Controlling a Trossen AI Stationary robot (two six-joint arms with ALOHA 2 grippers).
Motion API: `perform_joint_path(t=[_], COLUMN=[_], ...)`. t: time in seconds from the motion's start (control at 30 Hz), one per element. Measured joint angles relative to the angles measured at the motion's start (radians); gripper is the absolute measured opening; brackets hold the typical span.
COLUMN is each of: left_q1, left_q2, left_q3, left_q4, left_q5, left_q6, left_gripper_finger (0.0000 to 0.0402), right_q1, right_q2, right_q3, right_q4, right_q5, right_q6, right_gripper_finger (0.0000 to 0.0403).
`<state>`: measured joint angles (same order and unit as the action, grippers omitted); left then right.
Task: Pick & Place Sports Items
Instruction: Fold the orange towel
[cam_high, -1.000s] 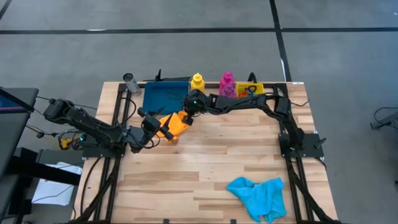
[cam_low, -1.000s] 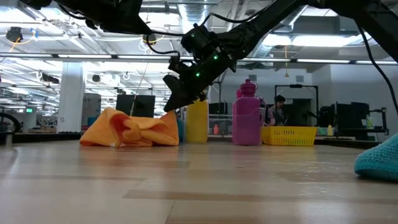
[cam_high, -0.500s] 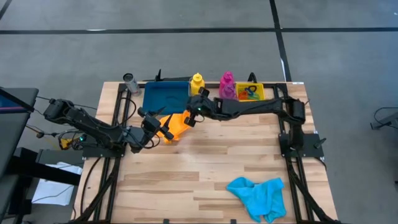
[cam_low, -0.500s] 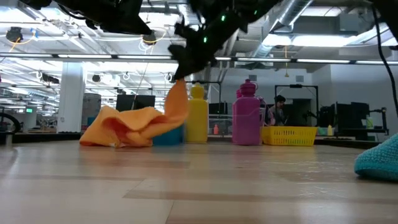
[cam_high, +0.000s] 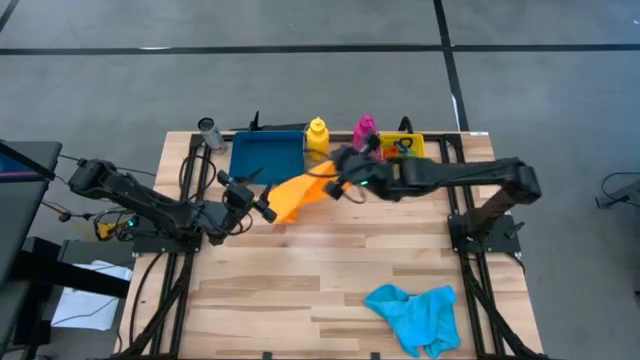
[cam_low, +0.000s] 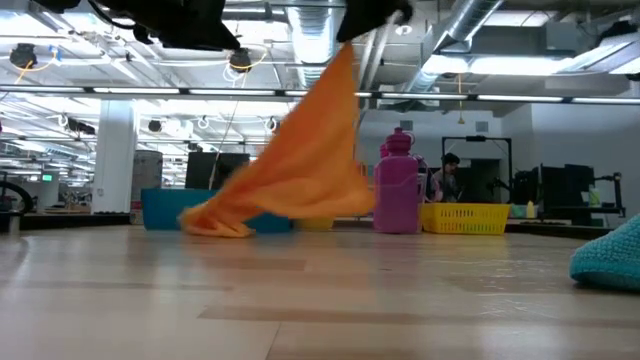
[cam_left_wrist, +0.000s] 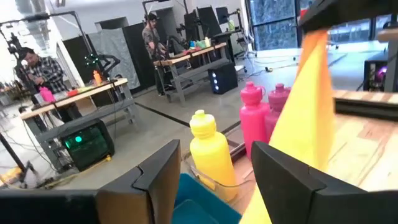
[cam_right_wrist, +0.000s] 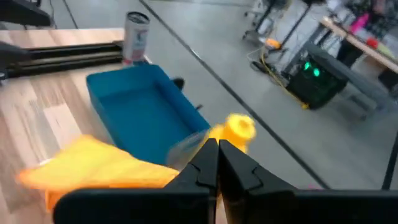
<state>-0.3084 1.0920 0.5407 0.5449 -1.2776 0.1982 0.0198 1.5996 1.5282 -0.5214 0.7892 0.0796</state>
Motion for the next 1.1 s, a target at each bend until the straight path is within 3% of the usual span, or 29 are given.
perform_joint_path(t=[0.17, 0.23, 0.43, 0.63, 0.8, 0.93, 1.1], left_q1=[-0.006, -0.007, -0.007, -0.007, -0.002, 0.017, 0.066], left_q2=[-0.018, -0.017, 0.016, 0.156, 0.363, 0.519, 0.644], left_q3=[0.0, 0.001, 0.0, 0.0, 0.0, 0.009, 0.074], left_q4=[-0.005, -0.021, -0.115, -0.116, 0.027, 0.19, 0.253], left_q5=[0.03, 0.098, 0.439, 0.596, 0.622, 0.621, 0.653], left_q6=[-0.08, -0.102, -0.173, -0.181, -0.16, -0.016, 0.056], left_gripper_finger=[0.019, 0.019, 0.019, 0.019, 0.0194, 0.0209, 0.0234], right_q1=[0.007, 0.007, 0.006, 0.005, 0.005, 0.005, 0.005], right_q2=[-0.112, -0.131, -0.132, -0.13, -0.13, -0.128, -0.127], right_q3=[0.001, 0.0, -0.001, -0.001, -0.001, -0.001, -0.001], right_q4=[-0.106, -0.151, -0.204, -0.216, -0.216, -0.217, -0.241], right_q5=[0.011, 0.009, 0.012, 0.012, 0.012, 0.012, 0.012], right_q6=[0.104, 0.117, 0.116, 0.096, 0.089, 0.089, 0.089], right_gripper_finger=[0.0, 0.0, 0.0, 0.0, 0.0, 0.0, 0.0])
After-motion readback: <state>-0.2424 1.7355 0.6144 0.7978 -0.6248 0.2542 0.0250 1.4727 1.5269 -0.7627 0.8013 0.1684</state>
